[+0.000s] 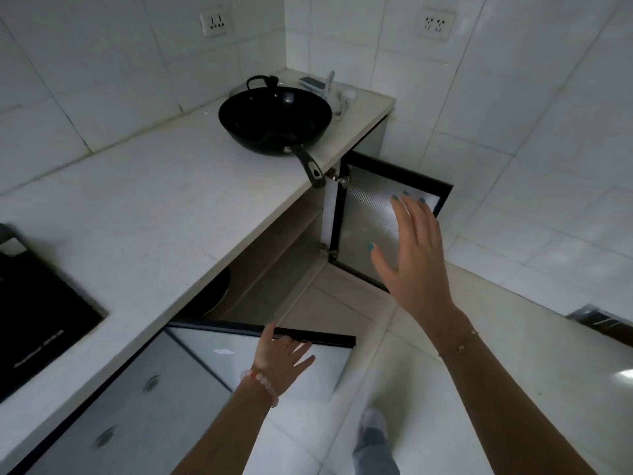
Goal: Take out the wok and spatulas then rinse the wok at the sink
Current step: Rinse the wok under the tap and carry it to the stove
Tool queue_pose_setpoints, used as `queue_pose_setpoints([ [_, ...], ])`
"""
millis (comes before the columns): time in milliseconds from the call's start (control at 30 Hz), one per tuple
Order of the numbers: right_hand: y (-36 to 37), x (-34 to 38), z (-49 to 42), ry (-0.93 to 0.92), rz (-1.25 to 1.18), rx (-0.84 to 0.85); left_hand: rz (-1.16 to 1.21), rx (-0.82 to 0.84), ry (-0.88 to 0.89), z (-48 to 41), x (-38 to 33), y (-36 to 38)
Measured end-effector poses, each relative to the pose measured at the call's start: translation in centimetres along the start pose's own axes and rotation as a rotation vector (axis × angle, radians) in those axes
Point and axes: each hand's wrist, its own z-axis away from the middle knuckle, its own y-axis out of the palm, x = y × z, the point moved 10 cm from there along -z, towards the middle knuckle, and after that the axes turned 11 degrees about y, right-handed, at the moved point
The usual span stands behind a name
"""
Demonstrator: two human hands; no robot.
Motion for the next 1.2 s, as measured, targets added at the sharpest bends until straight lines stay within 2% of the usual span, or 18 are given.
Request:
queue_pose_setpoints([
  [167, -0.2, -4.1, -5.6, -0.035, -0.006, -0.004, -0.068, -0.086, 0.144, -4.3, -2.7, 3.1],
  [400, -0.6, -10.1, -12.7, -0.097, -0.016, -0.009, -0.337, -0.173, 0.411, -6.0, -6.3, 8.6],
  [567, 0.5, -11.7, -16.2, -0.144, -0.061, 0.021, -0.848, -0.21, 0.829, -2.3, -12.3, 16.6],
  [700, 2.4, -11.3, -17.7, -0.185, -0.129, 0.077, -1.393, -0.415, 1.238, 3.6, -17.3, 22.4],
  [800, 4.2, -10.7, -18.2, -0.207, -0.172, 0.125, -1.731, -0.544, 1.433, 6.4, -18.9, 25.7],
  [867, 5.2, -10.0, -18.4, -0.245, -0.188, 0.135, -1.869, -0.622, 1.471, 7.0, -19.6, 26.7],
  [1000, 7.5, -8.5, -19.3, -0.284, -0.18, 0.186, -2.054, -0.748, 1.403, 6.8, -20.7, 26.6],
  [1200, 11.0, -6.2, -21.7, -0.349, -0.168, 0.227, -2.119, -0.808, 1.311, 4.5, -22.9, 26.0],
])
